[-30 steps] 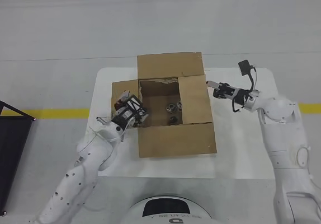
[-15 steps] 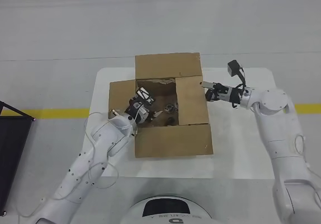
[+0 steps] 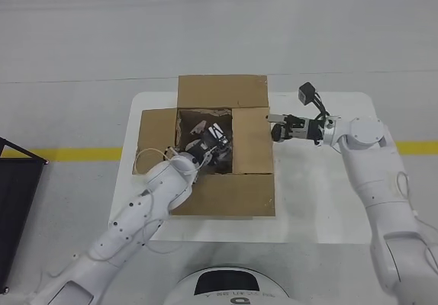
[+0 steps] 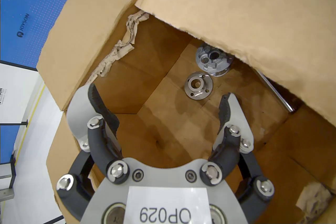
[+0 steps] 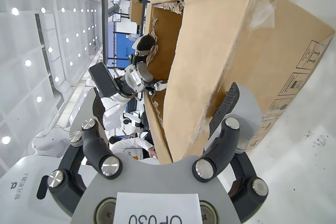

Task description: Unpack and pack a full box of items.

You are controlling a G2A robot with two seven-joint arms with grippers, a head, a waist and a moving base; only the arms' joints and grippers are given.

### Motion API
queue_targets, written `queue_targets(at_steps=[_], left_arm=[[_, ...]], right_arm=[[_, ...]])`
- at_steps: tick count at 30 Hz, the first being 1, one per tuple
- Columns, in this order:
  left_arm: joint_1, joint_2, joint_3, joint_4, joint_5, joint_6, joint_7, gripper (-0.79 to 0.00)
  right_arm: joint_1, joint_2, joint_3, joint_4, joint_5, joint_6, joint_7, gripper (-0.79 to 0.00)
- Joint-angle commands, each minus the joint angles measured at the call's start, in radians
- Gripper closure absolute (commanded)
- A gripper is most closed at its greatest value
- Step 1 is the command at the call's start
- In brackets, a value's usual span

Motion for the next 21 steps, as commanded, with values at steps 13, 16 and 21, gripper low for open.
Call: queue_targets(at_steps=[13, 16, 21], left_arm=[[-0.024, -0.041, -0.003, -0.024, -0.118, 0.118, 0.208, -0.785], [-0.017, -0.038, -0.010, -0.081, -0.097, 0.097, 0.212, -0.785], [-0.090, -0.067, 0.054, -0.077, -0.112, 0.100, 0.153, -0.785]], right_arm=[[0.050, 0.018, 0.044, 0.154, 0.112, -0.027, 0.019, -0.785], [0.043, 0.029, 0.082, 0.169, 0.152, -0.060, 0.039, -0.785], [-0.024, 0.064, 0.218, 0.129, 0.280, -0.176, 0.075, -0.785]])
